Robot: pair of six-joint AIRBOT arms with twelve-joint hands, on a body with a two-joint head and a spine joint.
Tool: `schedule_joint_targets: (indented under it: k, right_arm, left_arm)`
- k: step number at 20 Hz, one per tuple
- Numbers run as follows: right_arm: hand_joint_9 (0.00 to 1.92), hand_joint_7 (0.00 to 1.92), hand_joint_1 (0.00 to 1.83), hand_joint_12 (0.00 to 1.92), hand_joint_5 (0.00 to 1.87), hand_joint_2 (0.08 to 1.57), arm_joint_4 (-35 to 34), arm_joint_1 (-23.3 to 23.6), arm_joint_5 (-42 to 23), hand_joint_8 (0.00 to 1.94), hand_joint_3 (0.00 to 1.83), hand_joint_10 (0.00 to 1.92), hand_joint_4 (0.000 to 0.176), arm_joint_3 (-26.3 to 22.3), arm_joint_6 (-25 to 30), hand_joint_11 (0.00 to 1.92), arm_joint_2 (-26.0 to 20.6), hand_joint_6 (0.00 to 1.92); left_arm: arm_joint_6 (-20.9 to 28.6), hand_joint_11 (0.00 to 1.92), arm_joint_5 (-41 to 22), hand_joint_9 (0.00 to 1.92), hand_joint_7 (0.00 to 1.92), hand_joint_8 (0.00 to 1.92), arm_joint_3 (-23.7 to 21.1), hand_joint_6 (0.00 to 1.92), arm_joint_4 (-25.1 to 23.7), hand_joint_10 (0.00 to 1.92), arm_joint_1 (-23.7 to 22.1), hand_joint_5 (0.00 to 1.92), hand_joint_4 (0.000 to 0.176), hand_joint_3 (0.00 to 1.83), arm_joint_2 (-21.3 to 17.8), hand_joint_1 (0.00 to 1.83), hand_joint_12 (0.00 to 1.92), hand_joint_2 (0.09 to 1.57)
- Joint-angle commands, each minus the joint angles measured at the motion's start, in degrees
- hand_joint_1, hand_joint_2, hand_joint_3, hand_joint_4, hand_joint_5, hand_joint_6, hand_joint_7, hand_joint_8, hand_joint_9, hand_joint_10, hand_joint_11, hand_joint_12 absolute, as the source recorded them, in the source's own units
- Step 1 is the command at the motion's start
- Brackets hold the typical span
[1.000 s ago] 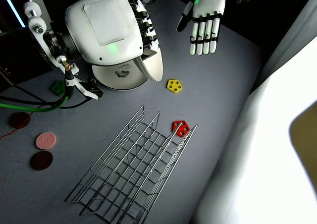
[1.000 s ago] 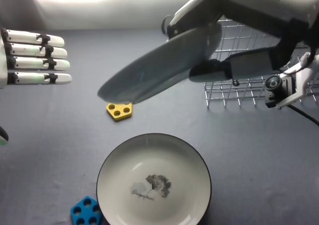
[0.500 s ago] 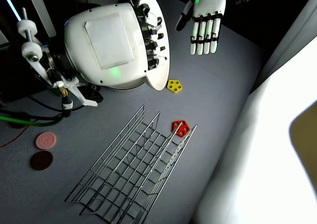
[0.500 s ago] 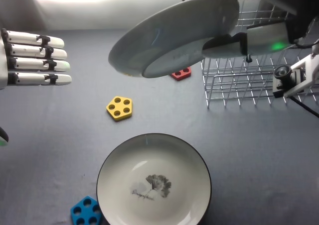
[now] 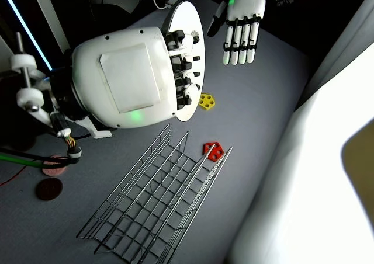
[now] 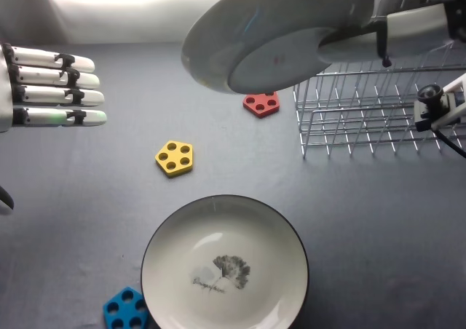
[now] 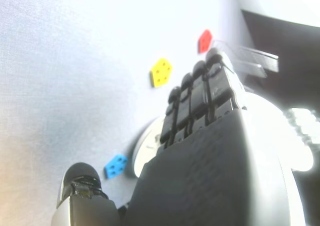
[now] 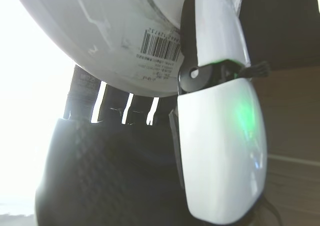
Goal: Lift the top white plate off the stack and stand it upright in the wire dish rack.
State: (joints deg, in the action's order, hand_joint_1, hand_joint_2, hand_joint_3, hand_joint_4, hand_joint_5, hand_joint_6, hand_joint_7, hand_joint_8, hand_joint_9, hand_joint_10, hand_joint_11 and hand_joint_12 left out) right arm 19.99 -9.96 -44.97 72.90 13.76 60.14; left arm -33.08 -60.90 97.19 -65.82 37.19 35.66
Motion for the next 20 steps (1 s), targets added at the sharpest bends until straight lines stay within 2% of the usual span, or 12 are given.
schedule_joint_targets:
  k: [1,3,5,8,11,18,20]
  right_arm:
    - [1.13,1.13,1.50,1.23,1.02,1.03,-3.2,0.8,-8.5,0.49,0.00,0.66,0.000,0.3,1.8,1.07,-0.7,0.89]
    - [1.20,1.19,1.50,1.14,1.06,1.01,-2.5,0.8,-8.8,0.39,0.00,0.53,0.000,1.2,2.9,1.12,-0.7,0.87]
    - [1.22,1.19,1.50,1.13,1.06,1.01,-2.0,0.8,-9.0,0.39,0.00,0.49,0.000,1.7,3.9,1.13,-0.7,0.87]
    - [1.21,1.19,1.50,1.17,1.05,1.02,-2.0,0.5,-9.1,0.35,0.00,0.53,0.000,2.8,4.9,1.11,-0.7,0.85]
    - [1.21,1.15,1.50,1.20,1.01,1.02,-2.0,-0.1,-9.1,0.44,0.00,0.54,0.000,3.3,4.9,1.09,-0.9,0.87]
    - [1.18,1.14,1.50,1.24,0.98,1.03,-2.2,-0.9,-9.1,0.47,0.00,0.60,0.000,4.5,5.1,1.07,-1.3,0.92]
    - [1.13,1.09,1.50,1.25,0.96,1.05,-2.4,-0.9,-9.1,0.59,0.00,0.67,0.000,5.2,5.1,1.05,-1.3,0.98]
  left_arm:
    - [0.2,0.10,-2.5,0.06,0.07,0.00,-0.2,0.01,3.9,0.00,-1.5,0.06,0.000,0.00,-0.7,0.08,0.01,0.91]
    - [0.7,0.10,-2.3,0.06,0.07,0.00,-0.2,0.00,4.0,0.00,-1.5,0.06,0.000,0.00,-0.7,0.06,0.02,0.91]
    - [0.9,0.10,-2.2,0.07,0.07,0.00,-0.4,0.01,4.0,0.00,-1.6,0.06,0.000,0.00,-0.7,0.05,0.01,0.91]
    - [0.9,0.09,-2.1,0.07,0.09,0.01,-0.7,0.01,3.9,0.00,-1.6,0.07,0.000,0.00,-0.9,0.05,0.01,0.92]
    - [0.9,0.07,-2.1,0.06,0.08,0.00,-0.9,0.00,3.8,0.00,-1.6,0.06,0.000,0.00,-0.9,0.09,0.00,0.93]
    - [0.9,0.06,-1.5,0.03,0.05,0.00,-1.9,0.00,3.6,0.00,-1.7,0.03,0.000,0.01,-1.3,0.03,0.01,0.94]
    - [0.9,0.08,-1.4,0.03,0.06,0.00,-2.0,0.01,3.6,0.00,-1.7,0.04,0.000,0.00,-1.3,0.04,0.01,0.93]
